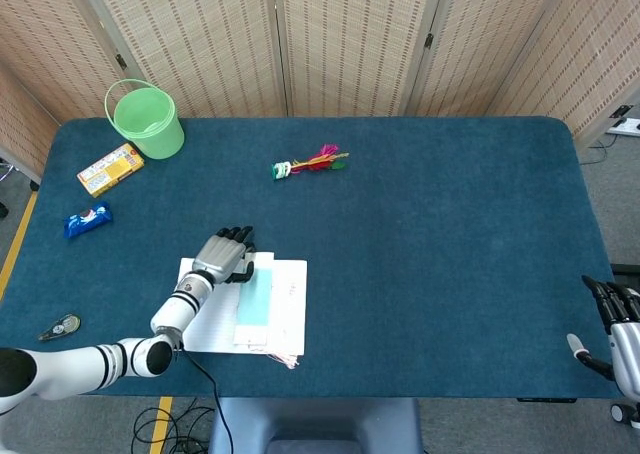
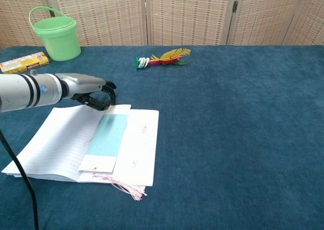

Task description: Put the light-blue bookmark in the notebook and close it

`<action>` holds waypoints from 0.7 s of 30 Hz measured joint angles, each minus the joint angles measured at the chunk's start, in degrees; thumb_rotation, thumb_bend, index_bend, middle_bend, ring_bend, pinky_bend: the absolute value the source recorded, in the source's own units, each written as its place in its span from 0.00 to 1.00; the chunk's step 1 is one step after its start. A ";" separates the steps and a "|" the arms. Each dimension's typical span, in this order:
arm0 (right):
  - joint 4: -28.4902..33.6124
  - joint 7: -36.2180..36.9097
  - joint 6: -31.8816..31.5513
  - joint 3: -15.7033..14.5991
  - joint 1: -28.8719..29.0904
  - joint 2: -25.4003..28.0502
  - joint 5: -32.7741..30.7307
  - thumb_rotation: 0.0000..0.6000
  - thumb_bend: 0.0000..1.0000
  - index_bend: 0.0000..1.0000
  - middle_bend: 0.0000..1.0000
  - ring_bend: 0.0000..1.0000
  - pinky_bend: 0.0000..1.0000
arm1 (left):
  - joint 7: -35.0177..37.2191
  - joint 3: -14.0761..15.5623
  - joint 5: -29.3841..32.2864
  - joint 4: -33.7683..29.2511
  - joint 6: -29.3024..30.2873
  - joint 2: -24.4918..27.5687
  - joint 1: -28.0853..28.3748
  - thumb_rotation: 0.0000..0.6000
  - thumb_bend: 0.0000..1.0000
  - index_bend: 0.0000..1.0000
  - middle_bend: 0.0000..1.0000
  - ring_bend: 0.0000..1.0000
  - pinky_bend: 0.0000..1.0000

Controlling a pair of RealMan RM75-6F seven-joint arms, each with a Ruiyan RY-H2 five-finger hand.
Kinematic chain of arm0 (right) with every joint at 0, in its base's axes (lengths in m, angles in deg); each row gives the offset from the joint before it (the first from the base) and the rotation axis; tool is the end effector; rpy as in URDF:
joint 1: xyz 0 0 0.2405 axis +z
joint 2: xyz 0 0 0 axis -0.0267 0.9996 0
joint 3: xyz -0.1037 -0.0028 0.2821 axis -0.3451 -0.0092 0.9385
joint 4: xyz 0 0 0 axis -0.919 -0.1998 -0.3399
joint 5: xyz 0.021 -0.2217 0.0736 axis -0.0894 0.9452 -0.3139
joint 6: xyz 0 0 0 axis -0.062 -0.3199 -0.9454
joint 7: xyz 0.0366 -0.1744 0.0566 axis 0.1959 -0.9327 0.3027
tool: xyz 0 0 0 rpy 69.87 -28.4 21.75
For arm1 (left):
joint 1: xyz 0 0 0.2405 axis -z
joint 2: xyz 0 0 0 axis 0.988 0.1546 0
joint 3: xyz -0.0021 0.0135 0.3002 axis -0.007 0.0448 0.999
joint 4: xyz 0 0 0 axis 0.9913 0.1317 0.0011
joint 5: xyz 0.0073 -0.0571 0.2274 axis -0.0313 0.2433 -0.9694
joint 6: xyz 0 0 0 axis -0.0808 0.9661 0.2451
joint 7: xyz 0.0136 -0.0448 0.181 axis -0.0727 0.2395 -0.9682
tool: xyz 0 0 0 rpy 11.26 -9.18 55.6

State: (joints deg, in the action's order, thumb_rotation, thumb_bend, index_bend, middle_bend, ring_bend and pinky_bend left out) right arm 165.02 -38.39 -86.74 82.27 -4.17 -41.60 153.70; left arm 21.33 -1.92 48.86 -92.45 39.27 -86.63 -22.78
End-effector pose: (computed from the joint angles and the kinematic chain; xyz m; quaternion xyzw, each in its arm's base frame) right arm -0.3734 -0.1788 0.1898 0.5821 -0.3467 0.3739 0.6333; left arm -0.1765 0.4693 -0.0865 -0.7978 -0.3795 -0.2082 0.4197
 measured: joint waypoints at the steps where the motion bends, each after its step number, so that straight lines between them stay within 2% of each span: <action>1: 0.04 -0.02 0.00 0.01 0.01 0.01 0.02 1.00 0.19 0.13 0.20 0.15 0.24 | 0.11 0.08 -0.16 -0.15 -0.02 0.12 -0.08 0.35 0.62 0.28 0.00 0.00 0.13; 21: 0.90 -0.88 -0.28 -0.09 -0.12 0.24 0.36 1.00 0.19 0.13 0.20 0.15 0.24 | 2.17 1.21 -4.09 -2.02 -0.22 1.46 -1.23 0.34 0.62 0.28 0.00 0.00 0.13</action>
State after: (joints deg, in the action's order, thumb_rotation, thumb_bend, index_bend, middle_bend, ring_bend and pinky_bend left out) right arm 165.92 -39.27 -87.01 82.19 -4.30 -41.36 154.07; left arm 23.50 -0.71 44.78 -94.48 39.05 -85.17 -24.01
